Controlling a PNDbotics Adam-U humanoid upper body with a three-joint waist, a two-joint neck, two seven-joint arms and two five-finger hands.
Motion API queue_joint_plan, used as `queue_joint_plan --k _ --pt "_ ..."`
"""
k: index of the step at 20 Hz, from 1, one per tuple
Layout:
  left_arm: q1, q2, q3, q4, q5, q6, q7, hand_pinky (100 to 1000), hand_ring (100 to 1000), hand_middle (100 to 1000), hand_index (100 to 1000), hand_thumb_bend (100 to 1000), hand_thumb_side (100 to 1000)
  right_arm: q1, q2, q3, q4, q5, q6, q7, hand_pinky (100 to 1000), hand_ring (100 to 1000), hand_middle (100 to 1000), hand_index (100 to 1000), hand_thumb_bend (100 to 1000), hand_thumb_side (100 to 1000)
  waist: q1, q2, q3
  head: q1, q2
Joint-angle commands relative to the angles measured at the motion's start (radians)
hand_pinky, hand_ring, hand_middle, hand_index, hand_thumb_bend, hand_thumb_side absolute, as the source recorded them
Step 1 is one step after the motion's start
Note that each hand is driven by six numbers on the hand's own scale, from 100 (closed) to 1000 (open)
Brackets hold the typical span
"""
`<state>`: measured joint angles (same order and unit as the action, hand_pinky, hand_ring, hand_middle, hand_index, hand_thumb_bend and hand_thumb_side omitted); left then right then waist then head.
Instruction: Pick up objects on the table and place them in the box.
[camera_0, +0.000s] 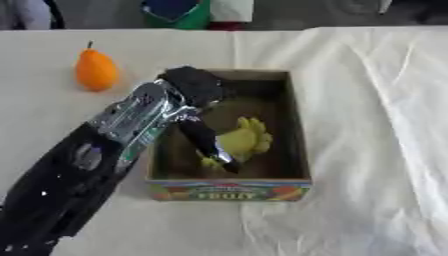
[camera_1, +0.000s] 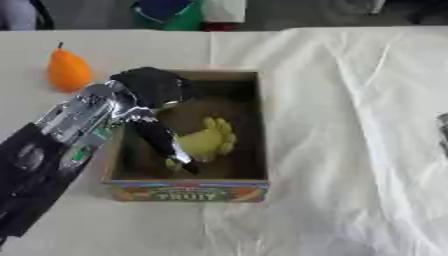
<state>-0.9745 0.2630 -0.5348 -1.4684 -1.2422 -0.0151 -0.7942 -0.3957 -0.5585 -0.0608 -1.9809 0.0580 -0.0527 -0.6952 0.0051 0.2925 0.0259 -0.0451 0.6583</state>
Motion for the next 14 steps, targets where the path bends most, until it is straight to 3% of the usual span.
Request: queue_joint_plan --k 1,5,7,14 --pt "-0.018 0.006 0.031 -0.048 0.008 0.019 0.003 747 906 871 955 937 906 -0.008 -0.022 -0.008 -0.019 -0.005 -0.002 -0.001 630 667 549 691 100 596 -0.002 -0.023 0.001 0.004 -0.004" --pt "-0.032 0.021 0.092 -0.133 0.05 0.064 0.053 713 877 845 932 767 881 -0.004 -0.023 -0.011 -0.019 -0.004 -0.001 -0.003 630 667 549 691 100 596 -0.004 -0.023 0.007 0.002 -0.006" --pt "-0.037 0.044 0.135 -0.181 0.078 0.092 0.083 706 870 839 932 729 869 -0.003 -0.024 -0.012 -0.019 -0.003 -0.002 -0.005 630 667 549 691 100 596 -0.004 -0.024 0.01 0.0 -0.006" --pt "-0.023 0.187 0.263 -0.286 0.131 0.188 0.139 706 867 837 945 709 866 0.002 -0.033 -0.015 -0.019 0.002 -0.003 -0.01 630 667 549 691 100 595 -0.001 -0.02 0.018 -0.005 -0.008"
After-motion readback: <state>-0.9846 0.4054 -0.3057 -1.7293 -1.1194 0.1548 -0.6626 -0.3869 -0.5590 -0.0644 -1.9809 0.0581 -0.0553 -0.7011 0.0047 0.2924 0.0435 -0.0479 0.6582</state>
